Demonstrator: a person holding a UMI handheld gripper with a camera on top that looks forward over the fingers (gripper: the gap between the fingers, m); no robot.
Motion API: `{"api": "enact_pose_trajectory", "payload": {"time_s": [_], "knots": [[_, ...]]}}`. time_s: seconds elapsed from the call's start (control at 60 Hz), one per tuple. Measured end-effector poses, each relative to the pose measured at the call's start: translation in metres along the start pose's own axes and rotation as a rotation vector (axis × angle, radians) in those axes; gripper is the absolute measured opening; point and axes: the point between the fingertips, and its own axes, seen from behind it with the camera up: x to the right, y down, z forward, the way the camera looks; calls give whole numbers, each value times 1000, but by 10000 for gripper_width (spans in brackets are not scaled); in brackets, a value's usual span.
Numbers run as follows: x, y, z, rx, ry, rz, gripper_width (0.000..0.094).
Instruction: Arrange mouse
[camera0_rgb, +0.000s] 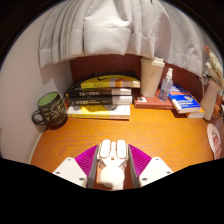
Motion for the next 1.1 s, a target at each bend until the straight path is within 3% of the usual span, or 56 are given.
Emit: {"api": "enact_pose_trajectory", "payload": {"time_s": [0.183, 0.2, 0.35, 0.4, 0.433, 0.6, 0.683, 0.767, 0.867, 0.983, 1.1], "knots": [[-2, 5, 0, -72, -89, -62, 457], [-3, 6, -1, -87, -101, -70, 407], [12, -13, -19, -148, -202, -132, 399], [31, -37, -44, -102, -225, -159, 369], [49, -61, -64, -39, -228, -154, 408], [171, -164, -171, 231, -211, -47, 404], [241, -182, -203, 290, -163, -62, 378], [315, -168, -211, 288, -83, -81, 376], [395, -134, -190, 226, -25, -61, 376], [469, -70, -141, 92, 54, -25, 376], [500, -16, -99, -6, 55, 14, 374]]}}
